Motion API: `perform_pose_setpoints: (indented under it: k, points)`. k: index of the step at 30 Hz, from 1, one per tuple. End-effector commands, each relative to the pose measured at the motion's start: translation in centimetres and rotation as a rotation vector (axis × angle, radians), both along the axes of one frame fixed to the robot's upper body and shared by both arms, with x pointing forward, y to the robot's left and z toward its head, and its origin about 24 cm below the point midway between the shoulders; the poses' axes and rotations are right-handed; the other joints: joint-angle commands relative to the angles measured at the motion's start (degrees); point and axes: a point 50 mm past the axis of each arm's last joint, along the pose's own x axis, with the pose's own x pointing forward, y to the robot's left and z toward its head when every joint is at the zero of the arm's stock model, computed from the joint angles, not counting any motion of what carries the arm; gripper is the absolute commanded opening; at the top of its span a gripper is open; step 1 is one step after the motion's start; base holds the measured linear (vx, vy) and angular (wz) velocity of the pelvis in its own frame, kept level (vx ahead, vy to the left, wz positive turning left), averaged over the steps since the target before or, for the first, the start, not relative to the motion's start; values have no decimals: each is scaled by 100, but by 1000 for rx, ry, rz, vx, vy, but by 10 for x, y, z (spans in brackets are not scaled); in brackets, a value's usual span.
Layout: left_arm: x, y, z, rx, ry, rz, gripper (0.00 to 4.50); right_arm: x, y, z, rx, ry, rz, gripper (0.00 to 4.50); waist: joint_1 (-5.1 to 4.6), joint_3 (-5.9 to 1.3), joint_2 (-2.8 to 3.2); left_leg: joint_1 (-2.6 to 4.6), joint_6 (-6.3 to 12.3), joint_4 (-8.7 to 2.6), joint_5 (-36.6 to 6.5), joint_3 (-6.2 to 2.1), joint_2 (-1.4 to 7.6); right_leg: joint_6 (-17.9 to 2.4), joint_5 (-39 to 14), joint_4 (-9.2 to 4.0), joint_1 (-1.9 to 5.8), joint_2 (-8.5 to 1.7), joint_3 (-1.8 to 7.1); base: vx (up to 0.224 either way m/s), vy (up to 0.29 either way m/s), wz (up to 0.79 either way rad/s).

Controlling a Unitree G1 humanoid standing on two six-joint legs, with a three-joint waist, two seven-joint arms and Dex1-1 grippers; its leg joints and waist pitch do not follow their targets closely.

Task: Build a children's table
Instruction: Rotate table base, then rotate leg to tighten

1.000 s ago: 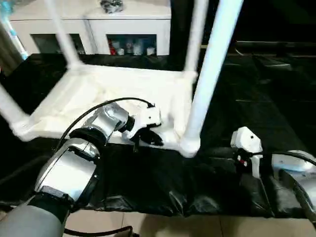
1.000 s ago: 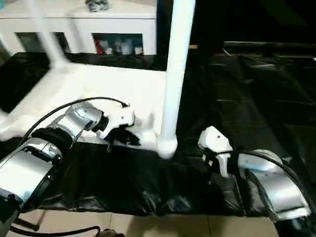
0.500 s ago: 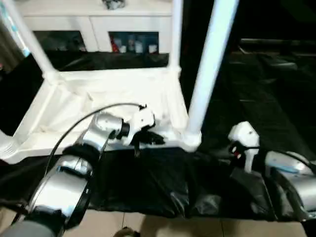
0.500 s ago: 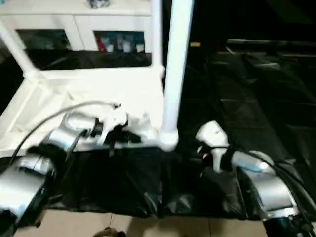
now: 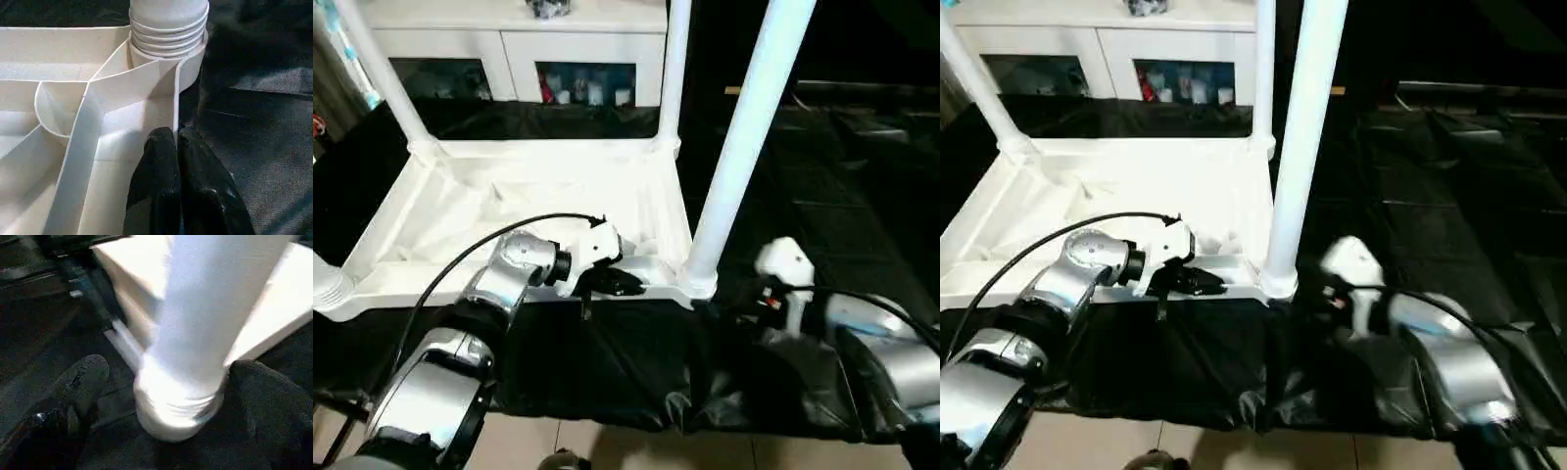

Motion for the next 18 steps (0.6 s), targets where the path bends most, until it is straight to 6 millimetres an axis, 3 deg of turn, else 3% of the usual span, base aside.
perform_pose_setpoints:
  k: [1, 5, 6, 8, 9, 13, 15, 17, 18]
  points:
    - [-2, -2, 0, -18, 8, -9, 1, 4, 3, 0, -18, -18, -3, 450, 0, -450, -142, 123, 627, -354, -179, -57, 266, -1730, 558, -219, 238, -281, 94, 0, 0, 0]
    - [-3, -2, 1, -17, 10, -20, 0, 11, 8, -4, -31, -15, 13, 433, 26, -497, -149, 99, 793, -284, 178, -51, 253, -1788, 1088, -143, 227, -265, 83, 0, 0, 0]
    - [-4, -2, 1, -14, 13, -21, 0, 13, 10, -4, -24, -13, 16, 433, 30, -486, -176, 82, 843, -277, 184, -39, 249, -1812, 1135, -143, 218, -257, 77, 0, 0, 0]
    - [-4, -2, 1, -14, 17, -20, 0, 14, 11, -4, -19, -9, 29, 413, 38, -472, -156, 87, 842, -289, 43, -42, 262, -1813, 925, -158, 208, -264, 72, 0, 0, 0]
    - [-5, -1, 1, -15, 18, -18, 0, 15, 12, -5, -16, -6, 34, 396, 34, -469, -198, 89, 837, -297, -6, -41, 268, -1808, 841, -163, 217, -264, 72, 0, 0, 0]
    - [-5, 1, 1, -12, 23, -17, 0, 18, 14, -6, -24, -10, 49, 361, 20, -465, -139, 94, 782, -295, -42, -44, 269, -1808, 750, -166, 205, -257, 78, 0, 0, 0]
    - [-6, 1, 1, -11, 25, -20, 0, 19, 14, -6, -21, -10, 49, 352, 23, -468, -144, 99, 773, -296, -66, -45, 273, -1826, 766, -160, 208, -260, 77, 0, 0, 0]
    - [-7, 1, 0, -6, 30, -30, 0, 20, 14, -7, -21, -5, 61, 330, 9, -469, -98, 97, 720, -292, -153, -46, 266, -1843, 767, -165, 210, -256, 79, 0, 0, 0]
    - [-8, 1, 0, -6, 33, -33, 0, 20, 14, -7, -23, -4, 66, 330, 7, -467, -119, 95, 698, -293, -194, -43, 267, -1849, 757, -168, 215, -258, 83, 0, 0, 0]
